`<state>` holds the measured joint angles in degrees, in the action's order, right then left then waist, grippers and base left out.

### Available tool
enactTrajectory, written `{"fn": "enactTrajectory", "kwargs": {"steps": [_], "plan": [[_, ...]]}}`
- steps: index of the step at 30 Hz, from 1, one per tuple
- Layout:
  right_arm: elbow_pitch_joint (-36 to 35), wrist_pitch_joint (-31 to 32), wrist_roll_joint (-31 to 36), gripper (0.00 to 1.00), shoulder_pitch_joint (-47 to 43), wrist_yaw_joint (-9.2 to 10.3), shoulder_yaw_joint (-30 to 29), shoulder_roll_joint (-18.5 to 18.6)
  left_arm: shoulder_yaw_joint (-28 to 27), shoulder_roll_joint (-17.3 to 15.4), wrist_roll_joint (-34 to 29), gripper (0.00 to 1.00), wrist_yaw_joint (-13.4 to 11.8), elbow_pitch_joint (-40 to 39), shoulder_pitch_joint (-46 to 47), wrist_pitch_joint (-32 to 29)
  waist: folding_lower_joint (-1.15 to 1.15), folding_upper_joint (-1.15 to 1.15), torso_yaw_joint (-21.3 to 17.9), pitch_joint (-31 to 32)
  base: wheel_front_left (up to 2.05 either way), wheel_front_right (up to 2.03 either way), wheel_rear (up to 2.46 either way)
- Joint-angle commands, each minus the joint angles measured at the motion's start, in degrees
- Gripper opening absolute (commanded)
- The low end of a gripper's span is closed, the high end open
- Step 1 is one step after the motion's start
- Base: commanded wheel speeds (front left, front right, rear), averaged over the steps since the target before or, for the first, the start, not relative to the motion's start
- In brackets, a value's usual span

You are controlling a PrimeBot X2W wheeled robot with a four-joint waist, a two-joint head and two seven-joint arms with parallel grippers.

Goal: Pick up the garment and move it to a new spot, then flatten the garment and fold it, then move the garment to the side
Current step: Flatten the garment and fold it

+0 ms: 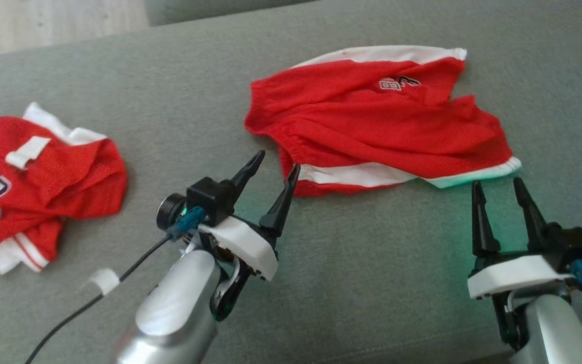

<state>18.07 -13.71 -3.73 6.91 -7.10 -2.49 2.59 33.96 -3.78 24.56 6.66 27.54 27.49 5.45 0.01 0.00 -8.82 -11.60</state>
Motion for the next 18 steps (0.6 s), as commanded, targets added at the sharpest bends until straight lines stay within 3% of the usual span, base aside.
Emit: {"fn": "enactTrajectory", "kwargs": {"steps": [1, 18], "plan": [[-2.14, -0.84, -0.59, 1.0, 2.56, -0.39, 1.41, 0.29, -0.67, -0.06, 0.66, 1.0, 0.38, 0.23, 2.87, -0.85, -0.01, 0.0, -1.8, -1.71, 0.0, 0.0, 0.0], [-2.03, -1.25, -2.28, 1.0, 3.97, -0.39, 1.82, 0.29, 3.4, 0.03, 3.82, 1.0, 0.78, 9.59, 8.74, -0.9, -0.01, 0.0, -5.09, -5.18, 0.0, 0.0, 0.0]]}}
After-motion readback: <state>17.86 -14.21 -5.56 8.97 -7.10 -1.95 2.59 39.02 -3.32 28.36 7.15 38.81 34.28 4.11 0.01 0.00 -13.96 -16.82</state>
